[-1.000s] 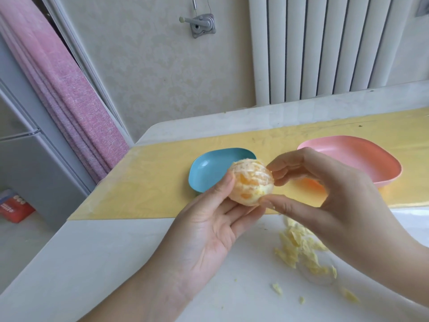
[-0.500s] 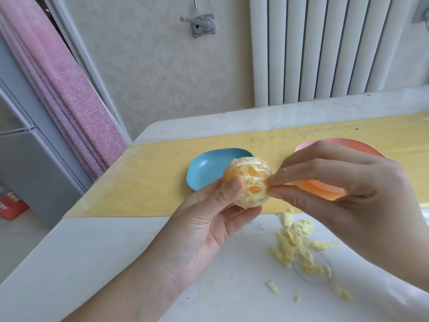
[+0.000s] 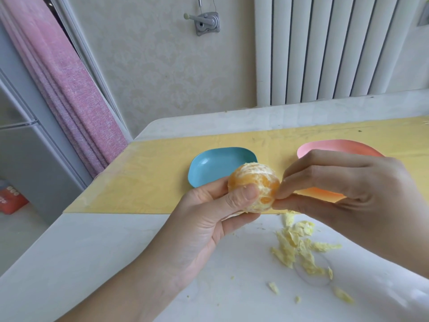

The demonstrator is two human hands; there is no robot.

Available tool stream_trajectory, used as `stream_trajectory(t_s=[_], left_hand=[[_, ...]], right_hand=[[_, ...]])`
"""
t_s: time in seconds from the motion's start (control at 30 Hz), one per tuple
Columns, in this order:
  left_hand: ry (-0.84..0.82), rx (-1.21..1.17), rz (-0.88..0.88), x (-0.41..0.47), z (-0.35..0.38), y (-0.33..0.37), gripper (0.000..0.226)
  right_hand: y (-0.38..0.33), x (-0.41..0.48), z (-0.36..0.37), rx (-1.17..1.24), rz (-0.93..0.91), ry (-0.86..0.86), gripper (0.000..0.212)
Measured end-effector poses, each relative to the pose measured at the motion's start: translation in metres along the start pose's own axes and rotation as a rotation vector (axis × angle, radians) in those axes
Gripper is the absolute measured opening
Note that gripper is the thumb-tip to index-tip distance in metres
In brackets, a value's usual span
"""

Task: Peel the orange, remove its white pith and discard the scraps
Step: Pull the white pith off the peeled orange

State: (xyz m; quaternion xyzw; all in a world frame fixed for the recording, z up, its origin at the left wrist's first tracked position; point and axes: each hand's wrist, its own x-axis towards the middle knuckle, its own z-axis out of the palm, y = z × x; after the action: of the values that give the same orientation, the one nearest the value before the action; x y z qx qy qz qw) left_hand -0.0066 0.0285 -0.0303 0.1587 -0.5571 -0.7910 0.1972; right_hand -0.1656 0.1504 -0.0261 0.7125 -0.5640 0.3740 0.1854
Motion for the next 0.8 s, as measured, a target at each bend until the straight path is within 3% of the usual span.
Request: stream_trajectory(t_s=[0.23,0.6,0.7,0.8], left_hand=[[0.005,0.014,0.005,-0.002,0.002,0.001,0.039],[0.056,-0.164,-0.061,-0.006,0.011,0.001,0.025],[-0.006,-0.303,-0.095,-0.006,0.009,0.001,0.038],[-0.044,-0.317,-0.094,-0.005,0.004,0.000,0.047]], right_hand=[[0.006,0.001,-0.003,0.037,-0.030,-0.097,0.009],[0.005,-0.002,0.001,-0.062,-0.109,0.005,0.011],[0.005,-0.003,0.002,-0.025,-0.100,0.077,0.005],[0.006,-0.001,0.001,0.026,-0.058,0.113,0.019]])
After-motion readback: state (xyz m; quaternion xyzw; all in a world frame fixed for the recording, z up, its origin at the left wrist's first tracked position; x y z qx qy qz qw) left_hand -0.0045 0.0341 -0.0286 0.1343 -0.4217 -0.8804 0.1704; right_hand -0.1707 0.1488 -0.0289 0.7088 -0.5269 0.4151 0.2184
